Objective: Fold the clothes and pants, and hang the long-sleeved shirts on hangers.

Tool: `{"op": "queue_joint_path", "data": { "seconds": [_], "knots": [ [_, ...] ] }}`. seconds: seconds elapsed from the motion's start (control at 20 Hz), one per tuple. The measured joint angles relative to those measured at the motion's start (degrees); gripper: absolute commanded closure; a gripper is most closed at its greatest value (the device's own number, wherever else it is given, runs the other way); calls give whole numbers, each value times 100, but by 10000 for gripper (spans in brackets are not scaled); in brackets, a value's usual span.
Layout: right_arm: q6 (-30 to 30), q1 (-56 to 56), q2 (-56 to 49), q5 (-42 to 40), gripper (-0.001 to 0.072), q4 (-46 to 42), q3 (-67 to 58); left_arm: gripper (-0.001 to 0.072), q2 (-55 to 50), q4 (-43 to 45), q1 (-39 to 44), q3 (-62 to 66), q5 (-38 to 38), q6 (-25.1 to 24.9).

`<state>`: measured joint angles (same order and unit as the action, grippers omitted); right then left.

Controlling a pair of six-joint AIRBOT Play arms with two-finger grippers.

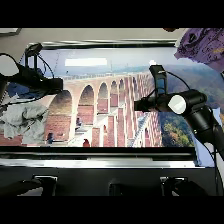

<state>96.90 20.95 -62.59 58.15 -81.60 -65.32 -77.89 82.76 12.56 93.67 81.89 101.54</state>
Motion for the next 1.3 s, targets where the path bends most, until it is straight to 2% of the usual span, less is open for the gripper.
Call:
{"op": "queue_joint_path", "data": {
  "seconds": [0.25, 0.3, 0.35, 0.4, 0.45, 0.65, 0.85, 0.9, 1.0, 1.15, 1.3],
  "knots": [
    [0, 0, 0, -2, 676, 13, 0, 690, -2, -13, 15, 0, -4, 0],
    [0, 0, 0, 0, 676, 15, 0, 665, -2, -13, 15, 0, -39, 0],
    [0, 0, 0, 24, 676, 20, 0, 418, -4, -13, 11, 2, -85, 0],
    [-2, 0, 0, 57, 676, 48, 0, 73, -4, -17, -4, 2, -94, 2],
    [0, 0, 0, 107, 676, 87, -2, 4, -2, -22, -33, 7, -107, 4],
    [-2, 0, 0, 297, 676, 221, -2, 3, 28, 57, -363, 7, 267, 31],
    [-2, 0, 0, 474, 674, 275, -2, 4, 358, 721, -1163, -221, 494, 98],
    [-2, 0, 0, 511, 672, 282, -2, 5, 479, 855, -1460, -387, 422, 138],
    [-2, 0, 0, 592, 617, 286, -2, 5, 669, 1036, -2035, -833, 144, 247],
    [-2, 0, 0, 638, 618, 295, -2, 5, 782, 1152, -2726, -1591, -374, 376],
    [-2, 0, 0, 684, 617, 295, -2, 5, 820, 1228, -3228, -2262, -1255, 671]
  ]
}}
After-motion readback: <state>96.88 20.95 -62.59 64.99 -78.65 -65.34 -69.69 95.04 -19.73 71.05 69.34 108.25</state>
